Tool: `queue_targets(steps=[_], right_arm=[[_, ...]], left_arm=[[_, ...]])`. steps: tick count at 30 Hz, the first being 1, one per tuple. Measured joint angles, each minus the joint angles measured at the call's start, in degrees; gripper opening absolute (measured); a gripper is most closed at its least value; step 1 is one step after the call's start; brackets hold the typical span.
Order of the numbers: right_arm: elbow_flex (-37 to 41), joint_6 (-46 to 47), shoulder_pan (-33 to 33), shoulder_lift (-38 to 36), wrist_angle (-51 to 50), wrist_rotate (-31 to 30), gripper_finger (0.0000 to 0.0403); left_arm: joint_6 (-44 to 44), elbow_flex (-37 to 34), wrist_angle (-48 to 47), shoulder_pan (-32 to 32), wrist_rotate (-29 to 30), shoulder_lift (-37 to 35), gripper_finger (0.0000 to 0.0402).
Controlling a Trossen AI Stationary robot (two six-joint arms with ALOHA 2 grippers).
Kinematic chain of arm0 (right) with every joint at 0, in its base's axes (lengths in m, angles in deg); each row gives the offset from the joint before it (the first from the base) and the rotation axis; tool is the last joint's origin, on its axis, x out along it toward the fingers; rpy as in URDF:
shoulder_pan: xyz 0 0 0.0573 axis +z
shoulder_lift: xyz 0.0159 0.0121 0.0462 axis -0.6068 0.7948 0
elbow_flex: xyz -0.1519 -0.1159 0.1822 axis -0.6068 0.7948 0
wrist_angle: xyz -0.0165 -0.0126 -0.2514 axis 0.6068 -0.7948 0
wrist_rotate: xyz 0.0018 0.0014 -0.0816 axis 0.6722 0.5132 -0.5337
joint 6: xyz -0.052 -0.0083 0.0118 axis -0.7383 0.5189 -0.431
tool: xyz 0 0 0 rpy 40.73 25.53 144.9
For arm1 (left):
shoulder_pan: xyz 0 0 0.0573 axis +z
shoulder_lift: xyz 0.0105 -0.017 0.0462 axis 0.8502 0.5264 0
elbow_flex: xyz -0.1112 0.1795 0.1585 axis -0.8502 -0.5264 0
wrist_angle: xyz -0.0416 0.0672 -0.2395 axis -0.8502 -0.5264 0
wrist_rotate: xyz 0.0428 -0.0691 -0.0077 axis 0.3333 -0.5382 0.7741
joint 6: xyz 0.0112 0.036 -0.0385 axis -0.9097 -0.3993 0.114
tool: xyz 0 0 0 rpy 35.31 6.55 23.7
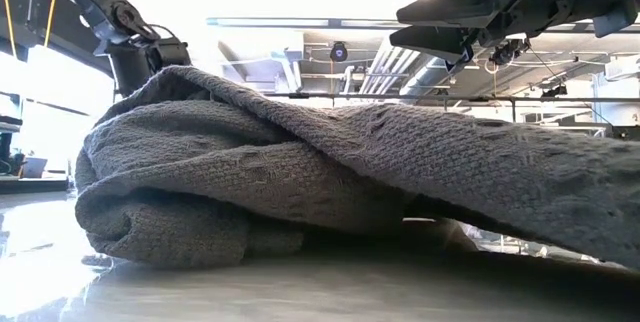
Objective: Sort towels by color in basket
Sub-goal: Put the pink towel into the left transparent bin
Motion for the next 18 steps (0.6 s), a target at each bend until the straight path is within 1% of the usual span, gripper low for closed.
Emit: queue_targets(steps=[2,7,11,18], right_arm=[[0.0,-0.1,0.0,0.0,0.0,0.0,0.0185],[0.0,0.3,0.0,0.0,-0.4,0.0,0.0185],[0.0,0.4,0.0,0.0,-0.4,0.0,0.0185],[0.0,0.4,0.0,0.0,-0.4,0.2,0.0185]], left_arm=[[0.5,-0.6,0.8,0.0,1.4,-0.7,0.0126],[1.4,-2.7,3.7,0.0,1.9,-3.5,0.0127],[3.0,-5.5,7.3,-0.4,2.0,-6.9,0.0127],[3.7,-6.2,7.5,-2.4,2.1,-15.0,0.0127]])
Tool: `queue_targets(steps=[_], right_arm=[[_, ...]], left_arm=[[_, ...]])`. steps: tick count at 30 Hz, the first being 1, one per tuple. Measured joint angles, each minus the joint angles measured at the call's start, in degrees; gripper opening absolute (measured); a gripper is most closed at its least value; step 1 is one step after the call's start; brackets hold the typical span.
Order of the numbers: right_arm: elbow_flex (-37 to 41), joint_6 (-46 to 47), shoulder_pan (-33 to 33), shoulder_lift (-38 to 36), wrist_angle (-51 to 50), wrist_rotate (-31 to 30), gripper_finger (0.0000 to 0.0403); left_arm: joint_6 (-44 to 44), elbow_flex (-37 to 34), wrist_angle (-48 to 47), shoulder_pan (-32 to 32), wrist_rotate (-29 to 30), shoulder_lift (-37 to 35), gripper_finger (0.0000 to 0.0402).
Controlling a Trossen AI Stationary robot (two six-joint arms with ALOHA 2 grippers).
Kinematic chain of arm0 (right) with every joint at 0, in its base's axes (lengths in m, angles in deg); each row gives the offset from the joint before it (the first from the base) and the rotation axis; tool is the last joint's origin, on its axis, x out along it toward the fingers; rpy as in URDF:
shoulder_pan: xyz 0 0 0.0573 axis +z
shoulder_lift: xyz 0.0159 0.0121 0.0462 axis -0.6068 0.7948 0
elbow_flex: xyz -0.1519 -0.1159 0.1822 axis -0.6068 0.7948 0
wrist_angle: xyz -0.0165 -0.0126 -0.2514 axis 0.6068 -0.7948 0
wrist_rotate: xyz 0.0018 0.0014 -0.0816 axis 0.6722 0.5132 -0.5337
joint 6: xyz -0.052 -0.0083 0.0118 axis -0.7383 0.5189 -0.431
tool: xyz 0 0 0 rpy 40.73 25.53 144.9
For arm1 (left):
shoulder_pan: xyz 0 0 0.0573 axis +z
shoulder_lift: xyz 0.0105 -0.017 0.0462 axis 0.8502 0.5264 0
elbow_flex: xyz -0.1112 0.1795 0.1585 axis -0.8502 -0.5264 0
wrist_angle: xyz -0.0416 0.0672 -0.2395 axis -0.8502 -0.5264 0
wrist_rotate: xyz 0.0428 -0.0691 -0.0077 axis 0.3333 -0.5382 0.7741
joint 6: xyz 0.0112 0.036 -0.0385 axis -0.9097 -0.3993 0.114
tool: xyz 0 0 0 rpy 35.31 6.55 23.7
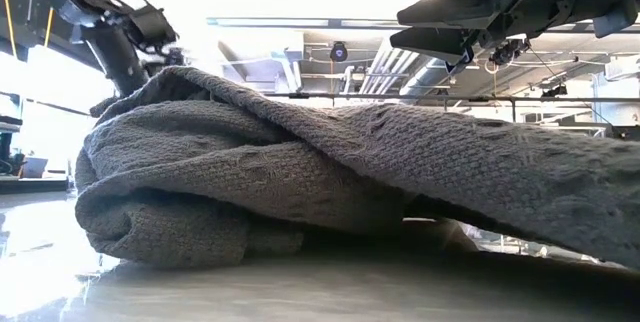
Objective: Sort towels by color in basket
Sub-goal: Put the pink towel into the left transparent bin, then adjust the left transparent bin
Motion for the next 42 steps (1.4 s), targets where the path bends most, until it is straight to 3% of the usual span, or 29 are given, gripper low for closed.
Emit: queue_targets(steps=[5,8,15,23,37,42], right_arm=[[0.0,0.0,0.0,0.0,0.0,0.1,0.0185],[0.0,-0.3,-0.4,0.0,0.0,0.1,0.0185],[0.0,0.1,-2.8,0.0,1.7,0.1,0.0185],[0.0,2.6,-3.9,0.0,2.2,0.1,0.0185],[0.0,6.5,-3.7,0.0,0.8,0.5,0.0185],[0.0,6.6,-3.8,0.0,0.9,0.5,0.0185]], left_arm=[[-0.6,0.0,1.5,-0.4,1.1,-6.3,0.0127],[-2.0,0.1,4.9,-0.2,-0.3,-6.0,0.0126],[-5.4,4.6,10.2,2.2,-1.9,6.0,0.0104],[-11.0,17.3,-4.9,7.0,5.4,21.5,0.0073],[-9.1,18.3,-3.3,7.4,9.4,24.2,0.0019],[-7.7,18.3,-1.6,6.0,16.2,27.2,0.0002]])
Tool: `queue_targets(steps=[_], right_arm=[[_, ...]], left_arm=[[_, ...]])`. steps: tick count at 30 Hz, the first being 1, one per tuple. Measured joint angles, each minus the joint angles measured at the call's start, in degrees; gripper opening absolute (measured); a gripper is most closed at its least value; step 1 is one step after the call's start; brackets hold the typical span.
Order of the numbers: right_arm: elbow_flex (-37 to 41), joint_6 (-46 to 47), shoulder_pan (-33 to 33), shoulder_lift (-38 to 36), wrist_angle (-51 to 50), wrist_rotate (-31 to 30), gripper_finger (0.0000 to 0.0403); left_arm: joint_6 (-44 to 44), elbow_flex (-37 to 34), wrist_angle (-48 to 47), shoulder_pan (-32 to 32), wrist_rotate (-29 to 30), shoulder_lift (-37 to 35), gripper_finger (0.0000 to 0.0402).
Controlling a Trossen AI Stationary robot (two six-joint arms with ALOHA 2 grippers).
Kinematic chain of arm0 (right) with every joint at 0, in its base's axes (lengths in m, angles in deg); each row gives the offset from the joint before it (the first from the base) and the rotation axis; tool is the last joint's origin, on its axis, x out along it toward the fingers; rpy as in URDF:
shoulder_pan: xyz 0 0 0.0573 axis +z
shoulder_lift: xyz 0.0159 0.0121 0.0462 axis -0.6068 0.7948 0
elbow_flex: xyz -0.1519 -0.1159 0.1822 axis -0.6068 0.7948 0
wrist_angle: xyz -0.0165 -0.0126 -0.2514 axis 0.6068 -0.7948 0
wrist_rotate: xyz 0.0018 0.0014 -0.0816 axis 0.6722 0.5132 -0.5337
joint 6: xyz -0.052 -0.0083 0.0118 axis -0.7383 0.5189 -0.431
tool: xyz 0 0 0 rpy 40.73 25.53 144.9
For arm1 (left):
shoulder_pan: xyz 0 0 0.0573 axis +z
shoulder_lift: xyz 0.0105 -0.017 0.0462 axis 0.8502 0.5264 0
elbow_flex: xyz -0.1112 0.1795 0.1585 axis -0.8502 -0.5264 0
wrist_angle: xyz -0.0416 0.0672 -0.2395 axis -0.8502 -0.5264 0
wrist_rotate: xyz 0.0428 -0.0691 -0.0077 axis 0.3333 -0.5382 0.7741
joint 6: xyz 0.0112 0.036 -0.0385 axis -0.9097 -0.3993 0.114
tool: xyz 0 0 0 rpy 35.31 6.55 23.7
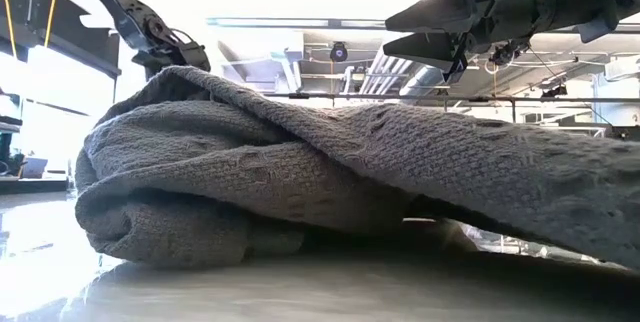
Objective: Sort towels by color in basket
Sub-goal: Adjust the left transparent bin
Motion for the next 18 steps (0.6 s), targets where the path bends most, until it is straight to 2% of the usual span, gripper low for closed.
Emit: queue_targets(steps=[5,18], right_arm=[[0.0,-0.3,0.0,0.0,0.0,0.0,0.0185],[0.0,0.7,0.1,0.0,-0.9,0.0,0.0185]], left_arm=[[-2.5,0.0,0.5,-0.7,4.3,2.7,0.0],[1.3,0.0,4.9,-0.2,5.0,2.7,0.0]])
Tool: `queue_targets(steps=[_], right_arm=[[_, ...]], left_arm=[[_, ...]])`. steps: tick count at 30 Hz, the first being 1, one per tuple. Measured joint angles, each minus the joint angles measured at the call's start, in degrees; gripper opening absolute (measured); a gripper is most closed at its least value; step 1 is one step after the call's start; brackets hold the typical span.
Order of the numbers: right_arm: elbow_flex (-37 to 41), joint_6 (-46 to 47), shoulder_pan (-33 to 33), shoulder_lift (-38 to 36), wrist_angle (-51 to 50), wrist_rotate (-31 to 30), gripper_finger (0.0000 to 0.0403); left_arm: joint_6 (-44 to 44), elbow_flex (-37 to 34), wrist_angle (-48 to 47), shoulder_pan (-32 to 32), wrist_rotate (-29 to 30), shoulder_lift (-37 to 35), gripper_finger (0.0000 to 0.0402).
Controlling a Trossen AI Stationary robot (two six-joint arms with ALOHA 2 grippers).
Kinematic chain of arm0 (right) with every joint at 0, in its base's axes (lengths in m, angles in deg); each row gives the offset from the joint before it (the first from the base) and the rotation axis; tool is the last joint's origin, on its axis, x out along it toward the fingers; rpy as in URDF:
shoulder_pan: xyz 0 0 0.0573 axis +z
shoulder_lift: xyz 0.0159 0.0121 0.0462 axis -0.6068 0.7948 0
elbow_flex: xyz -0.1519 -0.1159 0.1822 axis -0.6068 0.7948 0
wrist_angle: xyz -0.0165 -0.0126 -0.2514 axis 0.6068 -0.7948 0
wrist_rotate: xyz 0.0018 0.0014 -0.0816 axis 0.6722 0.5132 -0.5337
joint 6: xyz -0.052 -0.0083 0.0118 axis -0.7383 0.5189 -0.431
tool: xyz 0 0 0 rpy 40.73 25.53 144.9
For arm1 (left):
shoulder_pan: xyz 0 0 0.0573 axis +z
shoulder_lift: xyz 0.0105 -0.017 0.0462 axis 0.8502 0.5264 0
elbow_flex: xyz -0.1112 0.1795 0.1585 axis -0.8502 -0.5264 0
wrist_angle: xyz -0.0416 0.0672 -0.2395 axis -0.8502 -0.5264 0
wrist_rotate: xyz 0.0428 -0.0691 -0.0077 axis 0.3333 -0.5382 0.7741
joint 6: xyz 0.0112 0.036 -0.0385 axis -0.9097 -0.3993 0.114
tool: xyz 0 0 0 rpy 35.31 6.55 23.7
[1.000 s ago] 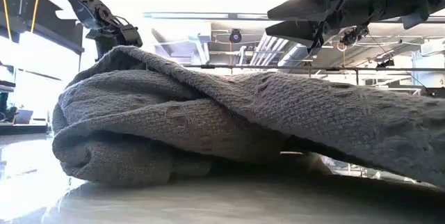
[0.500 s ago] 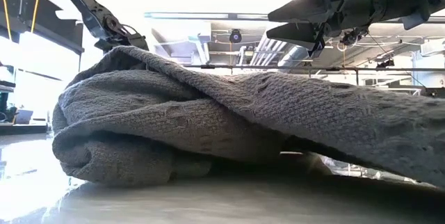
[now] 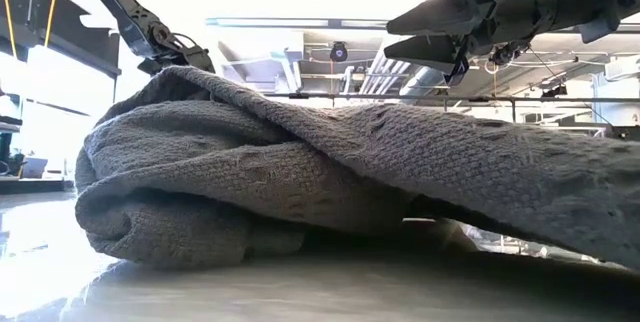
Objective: Sort towels by color in basket
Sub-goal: Adjust the left transparent bin
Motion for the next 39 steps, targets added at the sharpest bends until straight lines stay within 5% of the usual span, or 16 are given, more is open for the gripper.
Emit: queue_targets(steps=[8,14,25,34,39], right_arm=[[0.0,-0.8,1.1,0.0,0.0,0.0,0.0185],[0.0,-1.2,1.1,0.0,0.1,-0.1,0.0185],[0.0,-3.0,-0.6,0.0,4.7,-2.1,0.0185],[0.0,-2.0,-2.2,0.0,5.1,-2.1,0.0185],[0.0,-1.1,-2.4,0.0,4.9,-2.1,0.0185]], left_arm=[[2.3,0.0,-3.7,-1.1,0.8,-1.9,0.0],[-4.1,0.0,-5.3,-4.5,1.5,-8.9,0.0],[-8.6,10.4,-8.9,-12.1,-23.1,-4.3,0.0],[-9.3,11.6,-7.2,-16.3,-22.7,3.4,0.0],[-9.3,11.6,-7.5,-15.2,-15.5,6.2,0.0]])
